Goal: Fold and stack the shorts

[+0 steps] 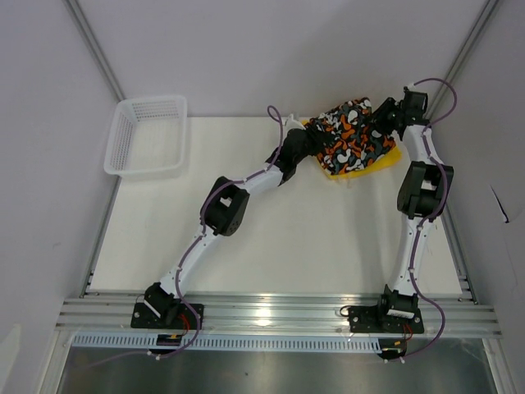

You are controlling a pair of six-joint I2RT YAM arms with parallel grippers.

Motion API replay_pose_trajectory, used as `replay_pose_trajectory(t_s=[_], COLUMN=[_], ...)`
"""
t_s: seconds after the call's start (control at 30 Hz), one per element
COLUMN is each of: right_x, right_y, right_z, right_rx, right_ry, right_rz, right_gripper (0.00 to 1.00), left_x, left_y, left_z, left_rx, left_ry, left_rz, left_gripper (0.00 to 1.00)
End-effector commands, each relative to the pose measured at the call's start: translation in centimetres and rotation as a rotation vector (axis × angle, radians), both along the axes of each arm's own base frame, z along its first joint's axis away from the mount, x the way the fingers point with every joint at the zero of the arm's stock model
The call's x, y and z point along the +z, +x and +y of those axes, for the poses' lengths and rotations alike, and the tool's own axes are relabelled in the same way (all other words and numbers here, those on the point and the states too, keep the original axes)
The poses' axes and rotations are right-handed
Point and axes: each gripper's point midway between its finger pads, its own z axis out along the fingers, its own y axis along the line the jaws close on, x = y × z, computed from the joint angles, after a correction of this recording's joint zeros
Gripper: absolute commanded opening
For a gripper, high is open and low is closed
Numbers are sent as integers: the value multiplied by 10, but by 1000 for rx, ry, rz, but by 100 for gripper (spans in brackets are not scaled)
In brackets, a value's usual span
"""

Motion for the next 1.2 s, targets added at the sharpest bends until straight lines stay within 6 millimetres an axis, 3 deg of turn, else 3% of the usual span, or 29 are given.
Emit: replay_pose_trajectory(t_s=[0.0,0.07,0.1,0.13,0.17,0.2,0.27,0.3,0.33,0.37,0.4,0.43,0.47,0.5,0.53,0.6,0.63,0.67,0.73,0.77,0.8,0.83,0.9,0.93,1.0,1.03,1.07,1.17], right_x=[8,11,18,29,35,43,62,74,62,90,104,98,116,126,129,131,130,135,115,121,103,96,90,63,44,22,12,-31], right_y=[17,17,18,17,15,16,4,5,-5,-11,-11,-18,-21,-20,-24,-21,-23,-22,-16,-16,-10,-6,4,11,19,25,27,34], right_z=[-14,-13,-14,-16,-19,-25,-31,-37,-38,-39,-38,-35,-32,-27,-11,4,15,22,36,44,49,59,69,74,84,86,89,84], right_rx=[-19,-13,-8,-15,-33,-59,-86,-117,-126,-134,-134,-130,-119,-97,-21,29,91,106,143,194,190,206,217,212,201,179,169,77], right_ry=[8,23,15,1,-14,-44,-78,-101,-106,-116,-120,-105,-94,-72,-20,87,143,215,322,361,435,457,480,496,526,572,594,667], right_rz=[-70,-64,-80,-93,-97,-122,-153,-195,-171,-229,-281,-269,-315,-353,-365,-379,-377,-395,-365,-411,-370,-359,-353,-312,-277,-233,-215,-111], right_gripper=[51,64,65,68,73,78,85,86,86,87,87,87,85,84,83,77,72,58,47,36,31,24,19,17,12,9,5,0], left_x=[30,37,41,63,76,59,88,82,81,113,109,106,131,135,125,145,141,137,139,130,132,132,130,130,127,129,123,126], left_y=[0,2,3,2,6,2,1,-2,-5,-5,-8,-11,-11,-13,-16,-18,-21,-21,-23,-23,-23,-21,-21,-20,-17,-17,-17,-16], left_z=[-6,-1,2,7,15,20,38,46,53,65,72,80,93,98,105,119,123,128,137,142,144,147,145,144,141,138,137,132], left_rx=[2,4,0,0,10,5,22,25,33,52,59,63,84,87,89,110,106,101,108,104,100,103,83,74,63,58,53,28], left_ry=[-21,-6,13,4,0,42,46,80,96,83,114,134,125,145,174,200,214,230,251,261,250,241,222,216,213,207,209,209], left_rz=[-74,-90,-113,-145,-167,-148,-188,-188,-191,-231,-233,-228,-258,-276,-264,-312,-319,-320,-332,-322,-329,-333,-327,-328,-324,-327,-317,-329], left_gripper=[38,59,69,91,99,99,99,99,99,99,99,99,99,99,99,99,99,99,99,99,99,99,99,99,99,99,99,99])
